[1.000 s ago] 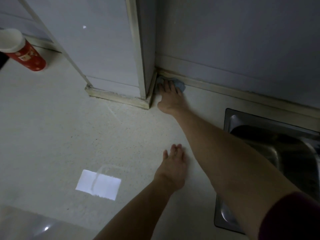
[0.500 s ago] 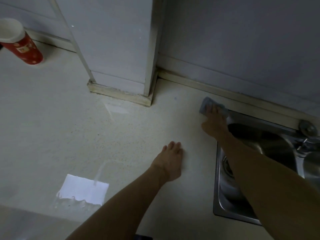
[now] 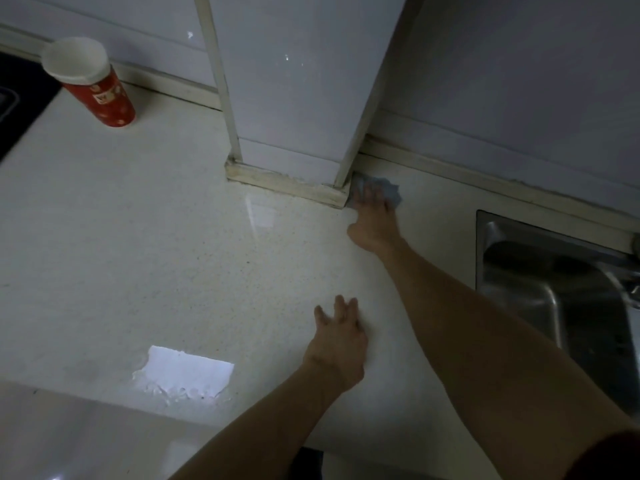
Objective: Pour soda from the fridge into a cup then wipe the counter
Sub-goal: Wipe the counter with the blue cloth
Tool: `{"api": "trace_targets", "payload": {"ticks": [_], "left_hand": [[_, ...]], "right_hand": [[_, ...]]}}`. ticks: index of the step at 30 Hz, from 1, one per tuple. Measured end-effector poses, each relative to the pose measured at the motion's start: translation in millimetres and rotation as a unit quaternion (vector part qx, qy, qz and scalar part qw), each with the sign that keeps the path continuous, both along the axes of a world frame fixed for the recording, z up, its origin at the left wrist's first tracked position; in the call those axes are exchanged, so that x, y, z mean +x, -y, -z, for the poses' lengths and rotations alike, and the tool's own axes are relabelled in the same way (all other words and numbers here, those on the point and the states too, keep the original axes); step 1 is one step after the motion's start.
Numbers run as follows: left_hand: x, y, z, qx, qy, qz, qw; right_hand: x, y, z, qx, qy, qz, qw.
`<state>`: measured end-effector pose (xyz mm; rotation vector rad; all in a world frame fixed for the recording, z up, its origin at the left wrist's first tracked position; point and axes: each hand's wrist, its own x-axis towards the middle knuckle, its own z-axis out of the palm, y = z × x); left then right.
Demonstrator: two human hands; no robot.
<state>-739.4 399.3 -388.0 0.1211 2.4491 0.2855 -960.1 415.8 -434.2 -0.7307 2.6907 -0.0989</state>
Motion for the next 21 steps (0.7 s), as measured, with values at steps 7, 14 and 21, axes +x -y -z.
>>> {"api": "trace_targets", "payload": {"ticks": [7,14,21], "left_hand": [[-6,2,-5,0.035,0.037,-0.029,0.998],[-4,-1,-6,0.037,0.035,-0.04,0.998],[-2,2,-7,0.064,0.03,-0.069,0.995]], "right_hand": [[2,-29,-9,0.013,0.01,-0.034,0.999],[7,-141,-11,0.032,-0.004,0.072,0.997],[33,-171,-8,0.049,0.011,0.191,0.98]]}}
